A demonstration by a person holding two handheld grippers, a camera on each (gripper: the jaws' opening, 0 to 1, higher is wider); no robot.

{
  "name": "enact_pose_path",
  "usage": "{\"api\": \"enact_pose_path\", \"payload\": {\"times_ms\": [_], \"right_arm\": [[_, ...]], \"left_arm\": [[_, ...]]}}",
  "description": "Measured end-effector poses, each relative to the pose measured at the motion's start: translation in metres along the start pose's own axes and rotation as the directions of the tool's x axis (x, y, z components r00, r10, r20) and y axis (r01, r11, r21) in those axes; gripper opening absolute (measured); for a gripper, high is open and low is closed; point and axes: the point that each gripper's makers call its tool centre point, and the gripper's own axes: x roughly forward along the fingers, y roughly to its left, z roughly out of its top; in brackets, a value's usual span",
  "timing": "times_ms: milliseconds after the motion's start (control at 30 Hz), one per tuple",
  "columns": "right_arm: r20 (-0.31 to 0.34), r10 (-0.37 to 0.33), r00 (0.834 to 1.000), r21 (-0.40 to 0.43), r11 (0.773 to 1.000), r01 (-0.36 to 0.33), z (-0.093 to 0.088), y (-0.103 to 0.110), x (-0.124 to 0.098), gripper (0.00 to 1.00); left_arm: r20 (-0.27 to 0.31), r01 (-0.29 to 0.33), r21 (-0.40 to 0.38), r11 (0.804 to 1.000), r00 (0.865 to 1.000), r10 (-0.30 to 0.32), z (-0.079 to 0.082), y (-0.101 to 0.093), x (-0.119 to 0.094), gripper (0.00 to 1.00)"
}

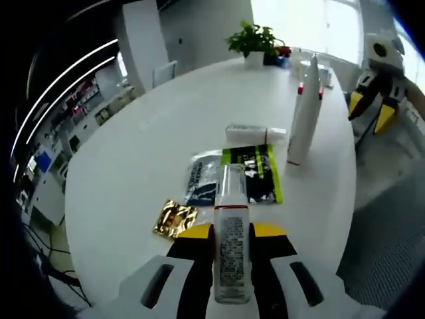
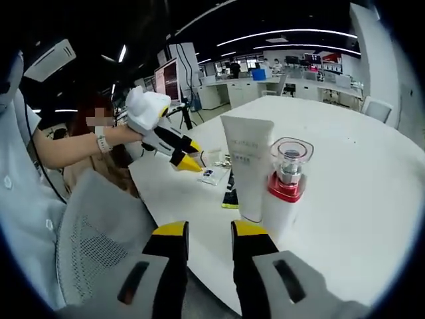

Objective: Arrange the skincare products in the storage area until every visible bottle or jar stands upright without overlapping.

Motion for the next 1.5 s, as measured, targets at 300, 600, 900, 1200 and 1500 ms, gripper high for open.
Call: {"api": "enact_pose_path", "payload": {"times_ms": [300,600,900,1200,1500], "right_arm": [[0.047,0.02,0.999,0.067,0.997,-0.023,-0.007,0.003,0.013,0.26],[0.141,0.013,0.99,0.135,0.99,-0.032,0.002,0.01,0.026,0.26],[0.266,0.063,0.962,0.22,0.968,-0.124,0.019,0.016,0.022,0.26],[0.344,0.073,0.936,0.276,0.945,-0.175,0.029,0.016,0.016,0.29],[0.464,0.096,0.881,0.352,0.892,-0.283,0.047,0.017,0.007,0.3]], "left_arm": [[0.021,0.015,0.032,0.999,1.0,-0.015,0.006,-0.019,-0.014,0.16],[0.054,0.049,0.062,0.997,0.997,-0.052,0.014,-0.046,-0.025,0.16],[0.096,0.096,0.073,0.993,0.99,-0.103,0.029,-0.073,-0.031,0.16],[0.191,0.138,0.038,0.99,0.971,-0.143,0.053,-0.092,-0.036,0.16],[0.3,0.222,-0.03,0.975,0.932,-0.203,0.076,-0.112,-0.049,0.16]]}}
